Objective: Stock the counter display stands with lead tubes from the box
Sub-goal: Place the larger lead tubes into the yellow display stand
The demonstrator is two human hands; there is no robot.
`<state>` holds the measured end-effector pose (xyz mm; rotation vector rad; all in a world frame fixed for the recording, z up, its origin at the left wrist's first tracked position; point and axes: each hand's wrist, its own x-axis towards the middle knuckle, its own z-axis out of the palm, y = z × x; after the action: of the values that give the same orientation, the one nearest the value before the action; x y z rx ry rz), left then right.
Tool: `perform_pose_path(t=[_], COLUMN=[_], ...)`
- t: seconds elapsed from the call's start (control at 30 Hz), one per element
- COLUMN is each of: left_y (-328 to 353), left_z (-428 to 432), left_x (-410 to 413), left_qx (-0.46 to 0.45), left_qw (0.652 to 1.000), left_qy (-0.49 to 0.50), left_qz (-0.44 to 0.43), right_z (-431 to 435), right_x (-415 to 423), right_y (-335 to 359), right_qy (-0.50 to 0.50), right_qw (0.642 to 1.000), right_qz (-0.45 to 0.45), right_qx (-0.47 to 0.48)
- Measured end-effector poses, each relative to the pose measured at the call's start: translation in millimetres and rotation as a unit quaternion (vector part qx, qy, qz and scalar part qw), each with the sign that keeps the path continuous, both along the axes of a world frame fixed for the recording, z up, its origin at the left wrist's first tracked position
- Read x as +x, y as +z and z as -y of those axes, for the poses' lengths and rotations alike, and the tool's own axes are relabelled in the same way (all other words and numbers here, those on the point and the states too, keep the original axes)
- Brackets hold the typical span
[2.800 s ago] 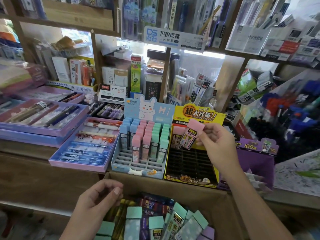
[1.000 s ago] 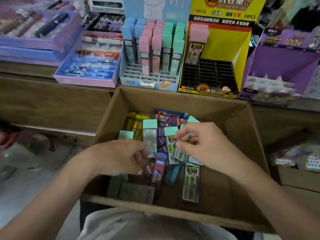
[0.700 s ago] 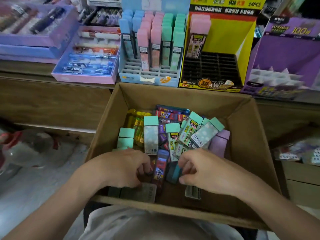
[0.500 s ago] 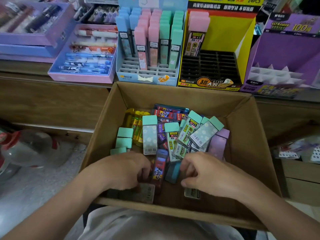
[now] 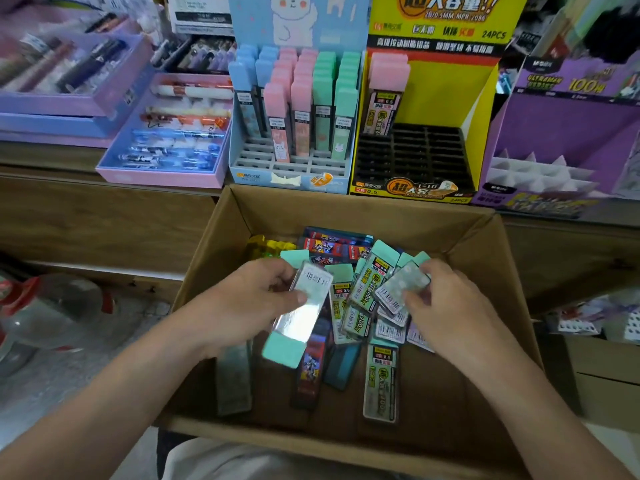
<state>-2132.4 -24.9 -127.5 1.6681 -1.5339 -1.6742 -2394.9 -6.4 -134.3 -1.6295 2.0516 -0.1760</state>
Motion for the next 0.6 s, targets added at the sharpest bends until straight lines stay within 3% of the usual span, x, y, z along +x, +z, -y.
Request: perform_pose_path(t=[0.23,0.47,0.6], left_y=[-2,-27,-32], left_z=[34,36,34], left_x=[-34,-59,-59], left_qx=[0.036,-0.022,0.000], left_qw=[0.997,0.997,0.999], left_qy=[0.057,0.039,0.043], left_qz=[-0.039,0.062,0.008], right_z=[7,5,2], right_x=[-1,4,12], right_y=[-5,-7,-2], right_qy=[-0.003,0.004,-0.029], right_qw=[0.996,0.991,0.984], right_qz=[0.069,0.122,0.169], right_qx=[0.064,0.046,0.054])
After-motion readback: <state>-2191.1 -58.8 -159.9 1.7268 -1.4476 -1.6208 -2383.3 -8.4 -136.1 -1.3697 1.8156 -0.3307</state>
